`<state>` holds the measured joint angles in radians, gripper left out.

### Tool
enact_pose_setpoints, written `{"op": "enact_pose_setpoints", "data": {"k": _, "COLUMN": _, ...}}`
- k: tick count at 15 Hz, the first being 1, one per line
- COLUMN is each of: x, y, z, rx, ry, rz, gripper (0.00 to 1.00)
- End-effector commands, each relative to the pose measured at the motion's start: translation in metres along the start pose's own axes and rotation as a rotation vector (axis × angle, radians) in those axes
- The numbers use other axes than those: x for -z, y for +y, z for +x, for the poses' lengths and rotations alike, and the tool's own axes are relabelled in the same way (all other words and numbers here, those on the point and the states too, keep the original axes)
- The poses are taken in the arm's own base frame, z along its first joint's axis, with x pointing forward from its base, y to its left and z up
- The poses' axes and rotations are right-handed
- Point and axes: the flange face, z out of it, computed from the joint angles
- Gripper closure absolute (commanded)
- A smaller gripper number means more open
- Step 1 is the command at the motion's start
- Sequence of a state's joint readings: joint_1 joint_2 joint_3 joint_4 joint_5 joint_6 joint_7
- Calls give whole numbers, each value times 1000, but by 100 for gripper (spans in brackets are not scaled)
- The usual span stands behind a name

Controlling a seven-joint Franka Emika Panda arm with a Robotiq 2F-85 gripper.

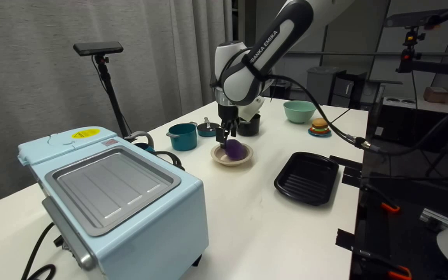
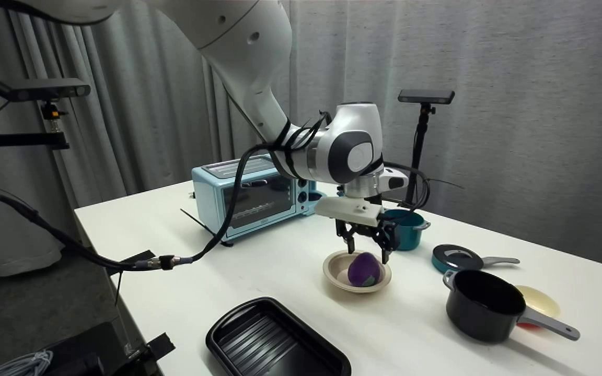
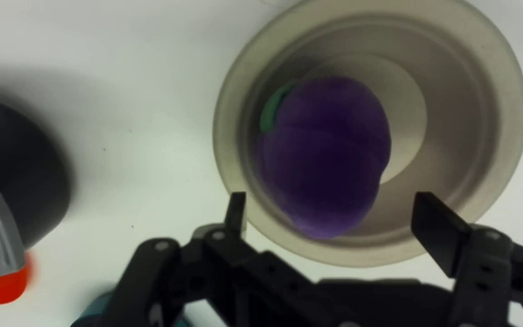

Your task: Put the purple plushie on the white bowl

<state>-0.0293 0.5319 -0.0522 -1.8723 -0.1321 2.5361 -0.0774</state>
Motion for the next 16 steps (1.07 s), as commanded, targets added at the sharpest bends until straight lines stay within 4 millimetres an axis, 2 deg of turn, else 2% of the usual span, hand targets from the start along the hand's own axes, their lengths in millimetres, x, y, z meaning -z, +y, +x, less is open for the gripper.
{"op": "enact_pose_setpoints", "data": {"k": 1, "x": 24, "y": -5, "z": -13, "rx": 67, "ry": 15, "rz": 28, "gripper": 0}}
{"op": "enact_pose_setpoints", "data": {"k": 6, "x": 61, "y": 0, "z": -32, "rx": 126, "ry": 49, "rz": 36, "gripper": 0}}
{"op": "enact_pose_setpoints", "data": {"k": 11, "x": 101, "y": 33, "z": -56, "rx": 110, "ry": 82, "rz": 47, "gripper": 0}}
{"op": "enact_pose_setpoints", "data": {"k": 12, "x": 83, "y": 22, "z": -38, "rx": 104, "ry": 72, "rz": 29, "gripper": 0}}
{"op": "enact_pose_setpoints", "data": {"k": 14, "x": 94, "y": 32, "z": -46, "rx": 98, "ry": 82, "rz": 30, "gripper": 0}}
{"op": "enact_pose_setpoints", "data": {"k": 16, "x": 97, "y": 33, "z": -50, "rx": 96, "ry": 83, "rz": 31, "gripper": 0}}
